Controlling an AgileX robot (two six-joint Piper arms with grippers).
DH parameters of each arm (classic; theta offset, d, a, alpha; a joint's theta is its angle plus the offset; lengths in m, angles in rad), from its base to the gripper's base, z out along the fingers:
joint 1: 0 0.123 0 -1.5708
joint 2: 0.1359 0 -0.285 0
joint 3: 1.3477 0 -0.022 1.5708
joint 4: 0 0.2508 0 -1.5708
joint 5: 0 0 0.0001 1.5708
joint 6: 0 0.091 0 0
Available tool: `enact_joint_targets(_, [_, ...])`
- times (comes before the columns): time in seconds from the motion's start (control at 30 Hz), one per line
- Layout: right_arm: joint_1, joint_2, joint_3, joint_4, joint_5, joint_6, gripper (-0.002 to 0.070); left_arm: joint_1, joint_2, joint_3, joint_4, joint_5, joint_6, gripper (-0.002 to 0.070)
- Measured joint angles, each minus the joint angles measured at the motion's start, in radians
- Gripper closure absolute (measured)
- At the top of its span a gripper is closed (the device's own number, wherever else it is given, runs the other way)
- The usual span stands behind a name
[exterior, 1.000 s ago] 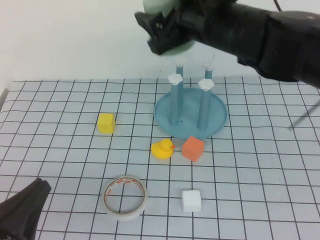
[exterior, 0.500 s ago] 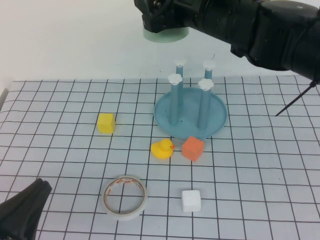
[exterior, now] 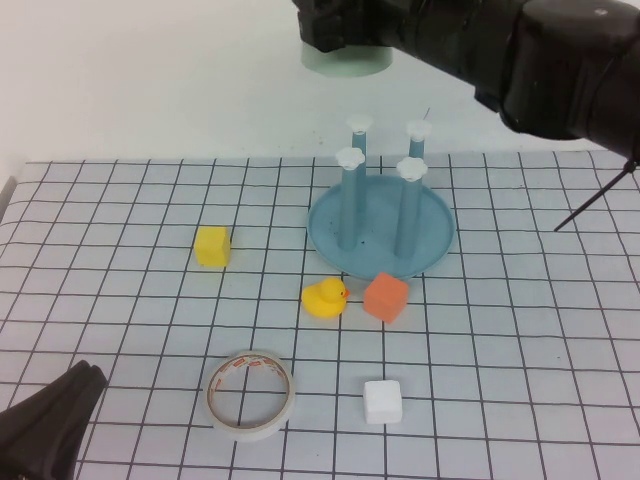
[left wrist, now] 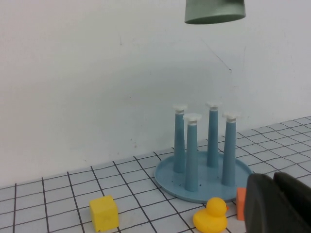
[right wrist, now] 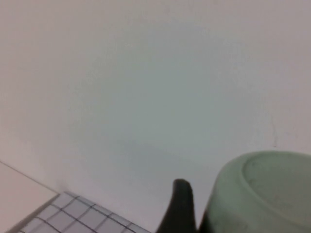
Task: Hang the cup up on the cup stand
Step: Place the cup on the cup holder
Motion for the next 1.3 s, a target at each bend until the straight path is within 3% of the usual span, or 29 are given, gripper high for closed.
enact_joint_targets(0.2, [-0.014,0.0,-0.002,-0.9,0.087,1.046,0.0091,0.0,0.0,0.0,0.0,0.002,0.0,0.0676])
enact_joint_targets(0.33, [-0.026,0.004,-0.002,-1.282,0.087,1.401,0.0091,0.0,0.0,0.0,0.0,0.002,0.0,0.0676])
enact_joint_targets(0.57, [-0.087,0.08,-0.002,-1.399,0.011,1.591,0.0092,0.0,0.0,0.0,0.0,0.002,0.0,0.0676])
enact_joint_targets(0.87, [-0.102,0.192,-0.002,-1.646,-0.346,1.81,0.0092,0.0,0.0,0.0,0.0,0.006,0.0,0.0676])
enact_joint_targets(1.3, [-0.166,0.272,-0.004,-1.605,-0.391,1.76,0.0092,0.0,0.0,0.0,0.0,0.086,0.0,0.0676])
